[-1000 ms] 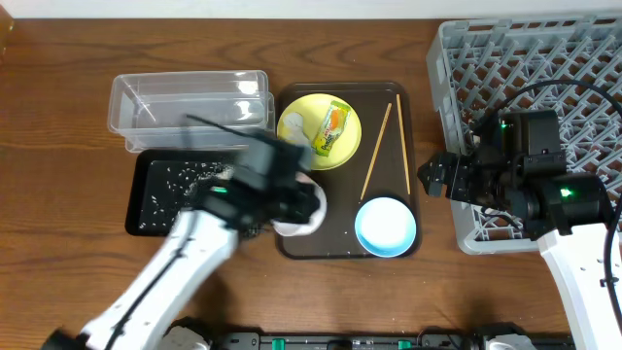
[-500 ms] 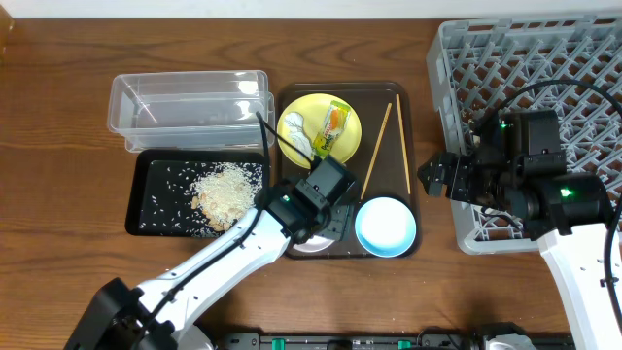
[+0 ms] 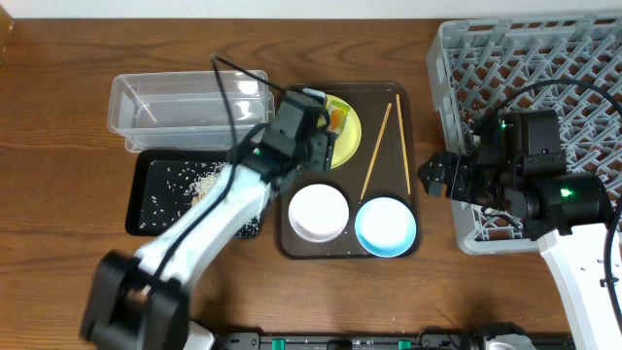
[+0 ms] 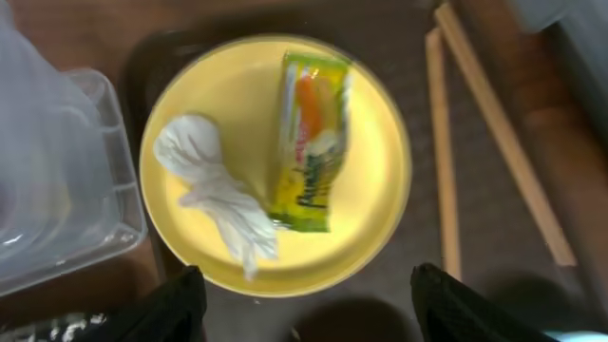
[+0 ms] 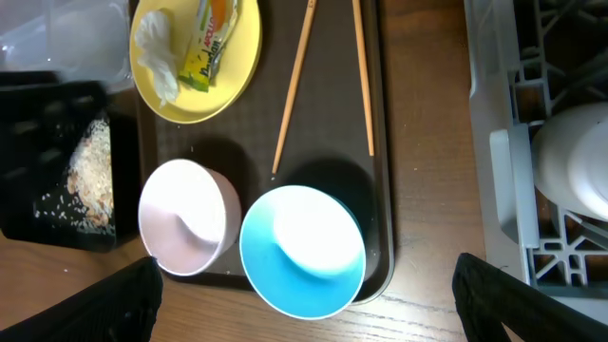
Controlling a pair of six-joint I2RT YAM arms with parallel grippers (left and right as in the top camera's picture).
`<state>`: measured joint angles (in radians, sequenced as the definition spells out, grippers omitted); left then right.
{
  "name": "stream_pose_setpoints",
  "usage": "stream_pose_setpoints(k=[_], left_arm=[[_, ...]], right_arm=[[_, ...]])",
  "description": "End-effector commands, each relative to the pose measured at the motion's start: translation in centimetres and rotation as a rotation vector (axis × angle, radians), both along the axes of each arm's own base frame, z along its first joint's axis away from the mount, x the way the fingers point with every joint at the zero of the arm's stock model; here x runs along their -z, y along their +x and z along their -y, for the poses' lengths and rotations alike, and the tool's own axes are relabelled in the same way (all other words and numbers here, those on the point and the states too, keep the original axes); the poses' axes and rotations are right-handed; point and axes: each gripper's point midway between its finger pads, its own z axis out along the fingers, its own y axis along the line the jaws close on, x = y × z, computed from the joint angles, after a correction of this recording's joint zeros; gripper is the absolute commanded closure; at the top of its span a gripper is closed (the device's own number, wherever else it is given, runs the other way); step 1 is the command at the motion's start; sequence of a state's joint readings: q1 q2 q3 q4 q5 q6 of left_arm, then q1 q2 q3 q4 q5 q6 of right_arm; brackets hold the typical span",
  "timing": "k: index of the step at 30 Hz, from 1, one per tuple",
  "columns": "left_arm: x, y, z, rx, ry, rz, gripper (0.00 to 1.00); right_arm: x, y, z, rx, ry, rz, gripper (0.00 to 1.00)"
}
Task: Sort waste into correct bins and load items into the dishwasher rack
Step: 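Grasp the snack wrapper from the yellow plate with the left gripper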
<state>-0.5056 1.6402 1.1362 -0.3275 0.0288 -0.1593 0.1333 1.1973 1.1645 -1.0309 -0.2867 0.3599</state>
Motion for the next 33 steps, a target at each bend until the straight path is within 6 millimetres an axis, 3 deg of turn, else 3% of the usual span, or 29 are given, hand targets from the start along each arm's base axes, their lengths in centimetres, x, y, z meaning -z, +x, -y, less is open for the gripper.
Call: stream_pose_setpoints(k=[1,6,11,19,22,26,30,33], left_arm=[[1.3,1.4,1.2,0.104,0.043,-0.006,0.3],[3.7,3.5,1.8,0.106,0.093,-0.019,0.3],[4.5,5.0,2.8,0.11,0.07,0.015,0.37],[8.2,6.6,3.9,0.125,0.056,0.025,0.36],[9.0,6.6,3.9,0.125,0.059,0.017,0.4],[9.1,6.5,3.9,0.125,0.06,0.011,0.57],[9.5,5.6,4.1,0.148,0.049,-0.032,0.9],[8.4,5.3,4.8,0.161,-0.005,-0.037,0.94]], right_arm=[[-0.7,0.2,-0.3,-0.003,0.001,0.02,0.05],[-0.7,0.2,-0.3,-0.004,0.001,0.02,0.05],[-0.6,0.1,-0.3,-0.004,0.0,0.015,0.04],[-0.5,0.0,-0.3,-0.004,-0.001,0.007,0.04],[-0.5,-0.1,-0.2,-0.004,-0.002,0.002,0.04],[-0.5,-0.1,-0.2,-0.004,-0.002,0.003,0.04],[-0.4,-0.2,-0.2,-0.004,-0.002,0.0,0.04],[-0.4,-0.2,-0.2,-0.004,-0.003,-0.001,0.04]])
